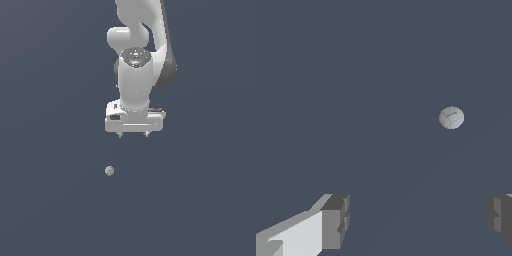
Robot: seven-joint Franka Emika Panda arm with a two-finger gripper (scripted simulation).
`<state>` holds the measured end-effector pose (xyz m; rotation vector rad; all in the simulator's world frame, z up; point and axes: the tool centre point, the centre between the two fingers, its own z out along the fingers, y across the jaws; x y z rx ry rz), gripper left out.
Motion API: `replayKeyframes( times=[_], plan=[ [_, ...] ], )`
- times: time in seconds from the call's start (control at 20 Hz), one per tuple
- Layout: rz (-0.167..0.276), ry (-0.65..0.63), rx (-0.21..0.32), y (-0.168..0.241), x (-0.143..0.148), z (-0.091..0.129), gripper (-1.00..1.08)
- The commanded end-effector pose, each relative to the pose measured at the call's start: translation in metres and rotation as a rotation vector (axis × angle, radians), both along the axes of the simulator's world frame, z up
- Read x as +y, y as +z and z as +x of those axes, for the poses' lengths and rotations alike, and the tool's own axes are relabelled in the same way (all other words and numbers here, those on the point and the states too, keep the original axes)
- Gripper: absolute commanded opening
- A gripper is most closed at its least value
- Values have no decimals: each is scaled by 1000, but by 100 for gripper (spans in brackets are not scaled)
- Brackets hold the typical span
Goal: Pick up the object and move it to a goal position.
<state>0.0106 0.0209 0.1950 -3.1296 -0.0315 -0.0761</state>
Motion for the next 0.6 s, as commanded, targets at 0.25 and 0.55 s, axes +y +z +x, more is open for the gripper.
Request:
replayKeyframes(
  times=[0.25,0.55],
  plan=[
    [1,-6,-13,10,-1,4,100],
    [2,-12,-25,19,-2,7,100]
  ],
)
